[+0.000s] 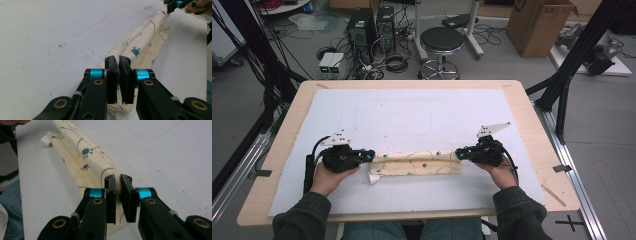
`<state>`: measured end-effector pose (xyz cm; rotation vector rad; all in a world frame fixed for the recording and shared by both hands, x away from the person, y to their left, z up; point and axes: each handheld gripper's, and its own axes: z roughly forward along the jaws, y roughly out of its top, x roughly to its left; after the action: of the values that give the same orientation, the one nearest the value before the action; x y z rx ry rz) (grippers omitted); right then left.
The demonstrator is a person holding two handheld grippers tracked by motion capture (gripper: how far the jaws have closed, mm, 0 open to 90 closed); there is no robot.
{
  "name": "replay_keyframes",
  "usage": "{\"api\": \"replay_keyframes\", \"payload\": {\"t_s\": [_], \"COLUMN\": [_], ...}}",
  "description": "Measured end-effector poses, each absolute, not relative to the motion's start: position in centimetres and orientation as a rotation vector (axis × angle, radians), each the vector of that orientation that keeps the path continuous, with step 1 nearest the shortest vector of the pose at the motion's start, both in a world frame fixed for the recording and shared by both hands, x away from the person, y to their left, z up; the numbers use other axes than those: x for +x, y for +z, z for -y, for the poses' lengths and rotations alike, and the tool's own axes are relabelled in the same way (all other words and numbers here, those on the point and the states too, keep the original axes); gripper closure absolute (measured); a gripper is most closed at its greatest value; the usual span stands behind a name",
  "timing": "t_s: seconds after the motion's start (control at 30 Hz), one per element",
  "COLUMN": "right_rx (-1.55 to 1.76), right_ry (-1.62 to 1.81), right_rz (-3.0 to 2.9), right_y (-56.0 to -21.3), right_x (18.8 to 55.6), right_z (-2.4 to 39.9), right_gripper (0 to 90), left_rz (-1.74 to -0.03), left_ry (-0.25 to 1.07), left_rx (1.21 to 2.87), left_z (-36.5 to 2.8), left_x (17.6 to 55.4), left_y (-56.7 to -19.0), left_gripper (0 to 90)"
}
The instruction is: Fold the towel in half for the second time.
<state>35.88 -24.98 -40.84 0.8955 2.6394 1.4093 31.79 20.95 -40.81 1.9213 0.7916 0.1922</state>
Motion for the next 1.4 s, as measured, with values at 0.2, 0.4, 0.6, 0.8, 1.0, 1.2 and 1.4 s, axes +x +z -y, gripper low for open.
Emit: {"api": "replay_keyframes", "payload": {"t_s": [0.2, 0.4, 0.6, 0.8, 1.0, 1.2, 1.4], "right_rx": [0.893, 0.892, 0.901, 0.9, 0.911, 0.923, 0.855], "right_ry": [1.413, 1.406, 1.385, 1.374, 1.355, 1.412, 1.514], "right_rz": [-2.643, -2.654, -2.672, -2.687, -2.699, -2.678, -2.634], "right_y": [-41.0, -41.9, -42.4, -42.8, -43.3, -43.0, -41.0], "right_x": [35.5, 35.2, 34.9, 34.6, 34.1, 33.8, 33.4], "right_z": [25.1, 25.1, 25.0, 25.0, 25.0, 25.3, 25.4], "right_gripper": [83.0, 82.8, 82.6, 81.7, 77.5, 60.0, 53.2], "left_rz": [-0.786, -0.798, -0.796, -0.801, -0.795, -0.781, -0.773], "left_ry": [0.201, 0.186, 0.184, 0.172, 0.145, 0.086, 0.109], "left_rx": [1.931, 1.952, 1.954, 1.974, 2.006, 1.964, 1.909], "left_z": [-20.8, -20.8, -20.7, -20.8, -20.6, -21.1, -21.1], "left_x": [31.4, 31.0, 30.8, 30.3, 30.0, 29.9, 30.0], "left_y": [-41.2, -42.2, -42.5, -43.2, -43.8, -43.0, -41.7], "left_gripper": [84.5, 84.4, 83.7, 83.0, 80.7, 63.4, 56.4]}}
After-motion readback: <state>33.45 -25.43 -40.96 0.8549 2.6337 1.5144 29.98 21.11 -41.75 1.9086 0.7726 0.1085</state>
